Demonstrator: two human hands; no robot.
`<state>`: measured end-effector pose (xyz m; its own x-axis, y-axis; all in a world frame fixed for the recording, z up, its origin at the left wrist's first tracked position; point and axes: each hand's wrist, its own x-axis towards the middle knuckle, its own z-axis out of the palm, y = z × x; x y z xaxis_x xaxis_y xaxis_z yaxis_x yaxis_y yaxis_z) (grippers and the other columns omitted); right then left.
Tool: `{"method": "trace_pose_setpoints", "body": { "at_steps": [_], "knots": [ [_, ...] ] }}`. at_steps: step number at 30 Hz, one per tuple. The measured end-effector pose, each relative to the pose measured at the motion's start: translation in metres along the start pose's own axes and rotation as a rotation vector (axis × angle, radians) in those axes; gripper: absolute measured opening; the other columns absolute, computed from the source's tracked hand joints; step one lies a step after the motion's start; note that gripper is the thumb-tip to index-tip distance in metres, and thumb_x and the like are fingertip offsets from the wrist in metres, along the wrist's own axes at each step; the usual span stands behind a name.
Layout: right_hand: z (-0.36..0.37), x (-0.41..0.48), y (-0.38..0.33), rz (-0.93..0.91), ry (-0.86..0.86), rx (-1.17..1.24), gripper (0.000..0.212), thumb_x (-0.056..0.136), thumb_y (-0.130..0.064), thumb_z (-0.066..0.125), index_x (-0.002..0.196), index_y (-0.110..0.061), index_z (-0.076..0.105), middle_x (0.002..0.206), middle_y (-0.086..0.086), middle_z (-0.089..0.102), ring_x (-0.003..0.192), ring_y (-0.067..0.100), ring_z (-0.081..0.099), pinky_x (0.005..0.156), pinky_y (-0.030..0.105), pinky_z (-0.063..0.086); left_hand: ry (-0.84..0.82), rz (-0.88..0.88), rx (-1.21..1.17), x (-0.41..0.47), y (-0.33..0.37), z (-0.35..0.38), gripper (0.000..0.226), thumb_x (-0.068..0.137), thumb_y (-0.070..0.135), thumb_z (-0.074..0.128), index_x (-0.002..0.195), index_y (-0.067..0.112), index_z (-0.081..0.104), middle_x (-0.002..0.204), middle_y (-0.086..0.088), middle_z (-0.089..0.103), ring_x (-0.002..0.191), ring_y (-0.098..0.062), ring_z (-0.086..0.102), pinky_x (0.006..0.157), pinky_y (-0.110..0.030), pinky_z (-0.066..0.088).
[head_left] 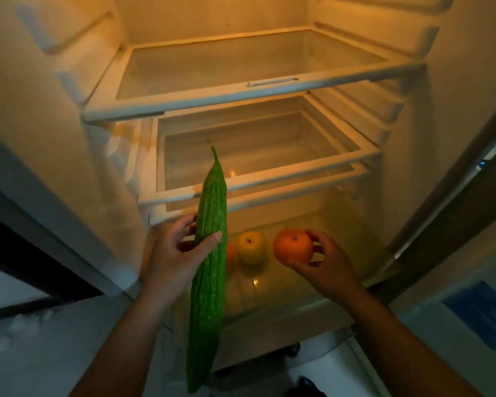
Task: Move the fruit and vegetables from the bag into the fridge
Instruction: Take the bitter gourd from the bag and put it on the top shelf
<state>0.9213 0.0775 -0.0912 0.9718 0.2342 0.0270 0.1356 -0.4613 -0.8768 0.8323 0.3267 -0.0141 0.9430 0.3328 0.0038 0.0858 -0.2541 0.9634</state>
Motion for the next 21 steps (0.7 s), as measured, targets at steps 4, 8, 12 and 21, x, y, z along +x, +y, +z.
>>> {"method": "trace_pose_setpoints", "body": {
  "at_steps": [4, 8, 12, 21],
  "knots": [
    [0.009, 0.037, 0.008, 0.040, 0.014, -0.056, 0.061, 0.062, -0.024, 0.085, 0.114, -0.016, 0.054, 0.112, 0.004, 0.057, 0.096, 0.021, 0.059, 0.075, 0.031, 0.050, -0.006, -0.025, -0.009, 0.006, 0.004, -0.003, 0.042, 0.069, 0.042, 0.075, 0.108, 0.042, 0.059, 0.107, 0.014, 0.066, 0.093, 0.000, 0.064, 0.065, -0.022, 0.054],
    [0.018, 0.061, 0.005, 0.099, -0.060, -0.161, 0.039, 0.067, -0.025, 0.081, 0.099, -0.019, 0.060, 0.108, 0.016, 0.065, 0.097, 0.030, 0.061, 0.081, 0.037, 0.048, 0.022, -0.051, -0.025, 0.007, 0.003, 0.004, 0.056, 0.063, 0.042, 0.075, 0.115, 0.034, 0.057, 0.110, 0.010, 0.066, 0.099, -0.008, 0.064, 0.075, -0.033, 0.057],
    [0.028, 0.077, 0.013, 0.231, -0.137, -0.204, 0.053, 0.070, -0.035, 0.077, 0.112, -0.009, 0.058, 0.116, 0.016, 0.063, 0.102, 0.032, 0.060, 0.081, 0.034, 0.046, 0.047, -0.071, -0.024, 0.006, 0.001, 0.003, 0.067, 0.055, 0.054, 0.072, 0.117, 0.036, 0.056, 0.113, 0.009, 0.065, 0.102, -0.013, 0.063, 0.081, -0.045, 0.055],
    [0.039, 0.082, 0.023, 0.292, -0.151, -0.207, 0.046, 0.074, -0.038, 0.073, 0.106, -0.007, 0.060, 0.106, 0.013, 0.064, 0.087, 0.027, 0.059, 0.069, 0.027, 0.039, 0.094, -0.082, -0.015, 0.006, 0.004, 0.009, 0.066, 0.052, 0.055, 0.070, 0.114, 0.039, 0.056, 0.111, 0.013, 0.064, 0.103, -0.009, 0.061, 0.087, -0.046, 0.052]
  ]
}}
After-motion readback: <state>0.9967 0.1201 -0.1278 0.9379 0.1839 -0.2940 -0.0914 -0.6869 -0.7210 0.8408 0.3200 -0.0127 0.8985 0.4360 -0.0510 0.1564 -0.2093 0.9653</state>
